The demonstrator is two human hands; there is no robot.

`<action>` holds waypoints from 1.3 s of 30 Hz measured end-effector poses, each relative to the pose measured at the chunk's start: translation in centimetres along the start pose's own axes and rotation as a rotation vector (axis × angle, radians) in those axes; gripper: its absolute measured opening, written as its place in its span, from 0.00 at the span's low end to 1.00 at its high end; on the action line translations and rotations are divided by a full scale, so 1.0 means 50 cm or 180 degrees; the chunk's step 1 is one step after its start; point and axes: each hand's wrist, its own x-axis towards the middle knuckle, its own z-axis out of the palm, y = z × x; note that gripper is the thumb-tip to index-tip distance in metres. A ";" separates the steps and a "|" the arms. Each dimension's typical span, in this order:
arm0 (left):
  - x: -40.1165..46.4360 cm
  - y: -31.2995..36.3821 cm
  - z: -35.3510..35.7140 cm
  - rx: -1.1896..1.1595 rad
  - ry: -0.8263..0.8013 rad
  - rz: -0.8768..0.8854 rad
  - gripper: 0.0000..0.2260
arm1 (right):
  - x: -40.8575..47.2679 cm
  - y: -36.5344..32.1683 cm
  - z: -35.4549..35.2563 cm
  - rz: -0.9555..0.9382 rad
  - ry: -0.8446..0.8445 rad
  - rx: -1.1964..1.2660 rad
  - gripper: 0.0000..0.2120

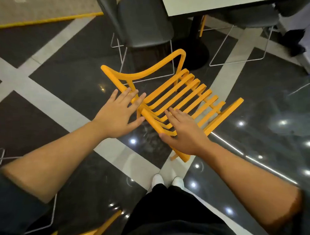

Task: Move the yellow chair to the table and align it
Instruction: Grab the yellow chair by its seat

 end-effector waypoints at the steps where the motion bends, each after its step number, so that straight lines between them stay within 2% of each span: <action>1: 0.001 -0.005 -0.001 0.0022 -0.0087 0.0051 0.35 | -0.003 0.000 0.001 0.0030 0.0001 0.0144 0.41; 6: 0.027 -0.047 0.026 0.0104 -0.0176 0.0397 0.33 | -0.011 -0.013 0.031 0.0312 -0.0049 0.0463 0.41; 13: 0.082 -0.116 0.061 0.0001 -0.0656 0.0688 0.33 | 0.021 -0.084 0.099 0.1452 -0.0312 0.1277 0.38; 17: 0.109 -0.142 0.067 0.0226 -0.0711 0.0882 0.31 | 0.047 -0.119 0.122 0.2094 -0.0149 0.1287 0.37; 21: 0.141 -0.167 0.070 0.0285 -0.0744 0.1009 0.30 | 0.067 -0.140 0.135 0.2486 0.0204 0.0997 0.29; 27: 0.176 -0.209 0.077 -0.0092 -0.0520 0.0971 0.25 | 0.067 -0.164 0.140 0.2473 0.0846 0.0820 0.24; 30: 0.189 -0.231 0.077 -0.0277 -0.0474 0.0956 0.23 | 0.082 -0.179 0.140 0.2589 0.0719 0.0812 0.24; 39: 0.190 -0.237 0.065 -0.0164 -0.0533 0.0850 0.26 | 0.163 -0.178 0.106 0.3294 0.0098 0.1234 0.36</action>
